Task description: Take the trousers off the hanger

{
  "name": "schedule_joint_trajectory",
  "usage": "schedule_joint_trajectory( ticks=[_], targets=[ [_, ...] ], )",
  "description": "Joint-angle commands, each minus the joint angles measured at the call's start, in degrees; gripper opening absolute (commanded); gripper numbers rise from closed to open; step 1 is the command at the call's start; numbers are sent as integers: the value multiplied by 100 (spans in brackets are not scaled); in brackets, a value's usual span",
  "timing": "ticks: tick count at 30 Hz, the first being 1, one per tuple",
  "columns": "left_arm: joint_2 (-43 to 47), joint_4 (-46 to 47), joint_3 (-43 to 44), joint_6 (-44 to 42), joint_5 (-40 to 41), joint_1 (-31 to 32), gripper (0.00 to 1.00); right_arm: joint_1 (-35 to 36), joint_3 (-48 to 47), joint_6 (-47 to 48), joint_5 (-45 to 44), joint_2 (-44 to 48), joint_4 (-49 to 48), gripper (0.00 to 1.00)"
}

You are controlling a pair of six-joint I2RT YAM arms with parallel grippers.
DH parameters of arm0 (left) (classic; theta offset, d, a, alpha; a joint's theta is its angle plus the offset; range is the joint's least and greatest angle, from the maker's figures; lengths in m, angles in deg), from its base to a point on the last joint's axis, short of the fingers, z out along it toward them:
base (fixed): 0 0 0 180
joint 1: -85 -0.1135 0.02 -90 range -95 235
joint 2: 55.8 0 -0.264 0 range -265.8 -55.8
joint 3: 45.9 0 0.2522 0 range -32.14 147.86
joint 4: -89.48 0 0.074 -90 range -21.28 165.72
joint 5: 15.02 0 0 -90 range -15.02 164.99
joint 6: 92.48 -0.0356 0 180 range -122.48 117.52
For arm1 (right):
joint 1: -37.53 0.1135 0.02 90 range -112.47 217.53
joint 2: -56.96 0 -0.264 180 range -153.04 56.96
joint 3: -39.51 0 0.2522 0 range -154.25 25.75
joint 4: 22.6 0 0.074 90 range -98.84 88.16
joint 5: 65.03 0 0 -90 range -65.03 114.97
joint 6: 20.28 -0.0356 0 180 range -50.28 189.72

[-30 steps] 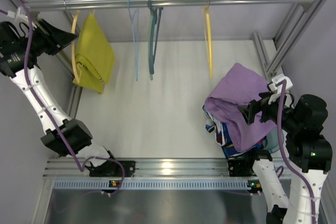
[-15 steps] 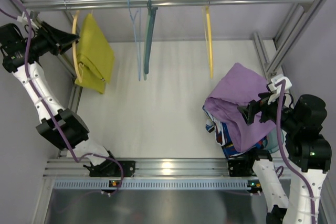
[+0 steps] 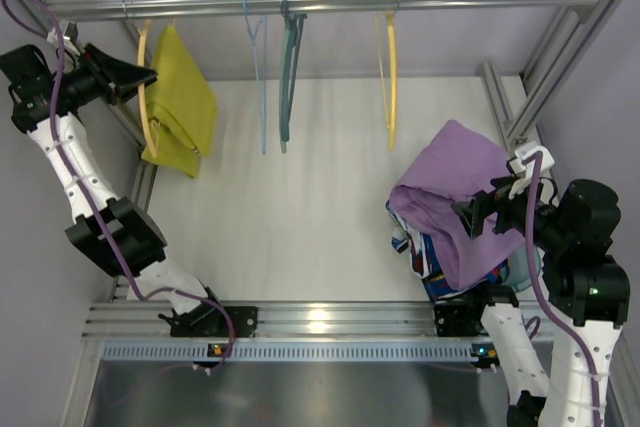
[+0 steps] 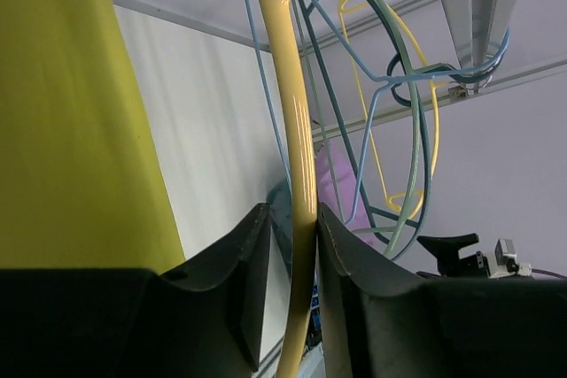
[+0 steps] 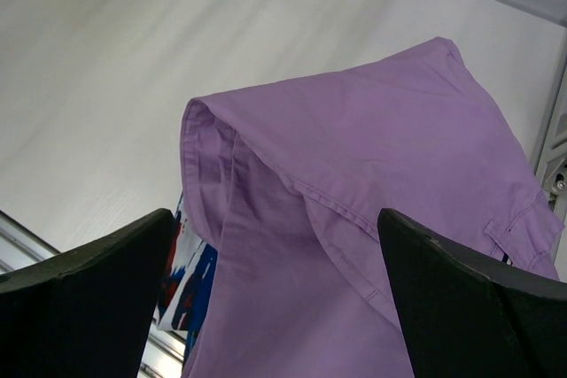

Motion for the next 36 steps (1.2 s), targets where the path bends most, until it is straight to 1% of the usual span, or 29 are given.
schedule_joint_trajectory(
  ticks=[1,2,5,8,9,13,16,19,20,21,22,23,24,25,26,27,29,36],
  targets=[
    [4,281,268,-35,-232,74,31,-100,-56,-43,90,-53,-270,99],
    [-4,273,294,-26,-232,83,26,-100,-56,-43,99,-53,-270,100],
    [13,273,417,-18,-285,101,19,-100,-56,-52,108,-62,-270,99],
    [83,273,575,-44,-241,92,6,-109,-47,-52,125,-62,-279,99],
    [136,273,593,-87,-232,101,0,-109,-38,-52,125,-62,-287,99],
    [250,290,769,-62,-162,92,0,-109,-38,-60,134,-79,-296,99],
    [390,632,787,280,-74,92,0,-109,-29,-52,143,-53,-305,99],
    [540,1317,708,904,40,101,0,-109,-21,-60,160,-62,-322,99],
    [680,1927,655,1323,145,101,0,-109,-12,-60,152,-70,-331,99],
    [803,2438,333,1658,189,92,0,-109,-12,-60,160,-62,-331,99],
    [935,3166,43,2148,216,92,0,-109,-3,-60,161,-53,-331,99],
    [1267,5949,-456,3859,364,92,0,-109,6,-60,161,-44,-340,99],
    [1383,7229,-1305,4885,531,92,0,-109,14,-60,152,-35,-349,99],
    [1428,8173,-1496,5696,680,92,0,-109,23,-52,152,-18,-349,99],
    [1385,8339,-1490,6252,760,127,0,-109,23,-52,143,-9,-323,100],
    [1349,8341,-1429,6336,839,179,0,-109,23,-34,143,0,-323,99],
    [1314,8341,-1235,6320,875,276,0,-109,15,1,125,35,-279,99],
    [1349,8332,-1138,6398,1051,303,0,-109,50,45,143,70,-261,99]
  ],
)
